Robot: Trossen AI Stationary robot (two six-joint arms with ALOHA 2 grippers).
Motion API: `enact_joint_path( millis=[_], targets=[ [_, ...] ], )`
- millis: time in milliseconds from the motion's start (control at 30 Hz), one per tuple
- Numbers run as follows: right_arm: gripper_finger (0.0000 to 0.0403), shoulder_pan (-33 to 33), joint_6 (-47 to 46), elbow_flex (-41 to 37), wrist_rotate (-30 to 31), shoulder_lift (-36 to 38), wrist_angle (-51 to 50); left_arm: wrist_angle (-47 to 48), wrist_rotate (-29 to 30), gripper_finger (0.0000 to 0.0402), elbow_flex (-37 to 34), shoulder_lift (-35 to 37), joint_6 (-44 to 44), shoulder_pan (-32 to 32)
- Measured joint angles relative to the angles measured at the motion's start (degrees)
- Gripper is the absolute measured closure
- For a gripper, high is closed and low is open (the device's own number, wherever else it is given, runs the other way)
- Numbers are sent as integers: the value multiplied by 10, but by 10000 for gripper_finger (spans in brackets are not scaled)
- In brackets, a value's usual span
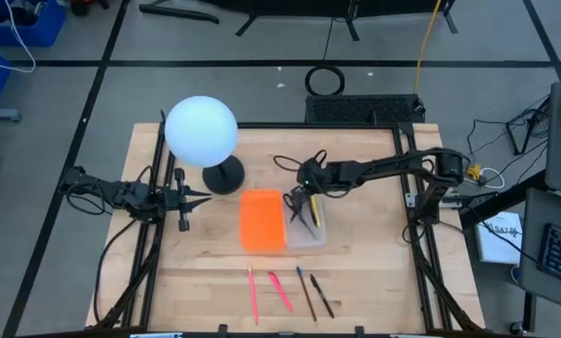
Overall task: Pick & place school supplies into a supply box
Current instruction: Adjust the orange bin
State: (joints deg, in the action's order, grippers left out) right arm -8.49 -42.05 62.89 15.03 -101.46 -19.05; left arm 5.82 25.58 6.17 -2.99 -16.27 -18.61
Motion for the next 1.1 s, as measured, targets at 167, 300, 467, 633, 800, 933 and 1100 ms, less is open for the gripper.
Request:
enact_joint_path(
  millis=[167,300,467,633,800,933,1100],
  targets=[
    [403,21,-14,0,23,0,7,0,0,355,0,0,0,0],
    [403,29,-13,0,38,5,6,0,0,355,0,0,0,0],
    [403,24,9,-1,96,20,17,0,0,355,0,0,1,0],
    [403,-2,20,0,84,18,6,1,0,355,0,0,1,0],
    [403,-9,22,0,56,7,-16,1,0,355,0,0,0,0],
    [403,-7,6,-1,41,7,-45,2,1,355,0,0,0,0],
    [403,20,-12,0,42,7,-54,2,1,355,0,0,0,0]
  ],
)
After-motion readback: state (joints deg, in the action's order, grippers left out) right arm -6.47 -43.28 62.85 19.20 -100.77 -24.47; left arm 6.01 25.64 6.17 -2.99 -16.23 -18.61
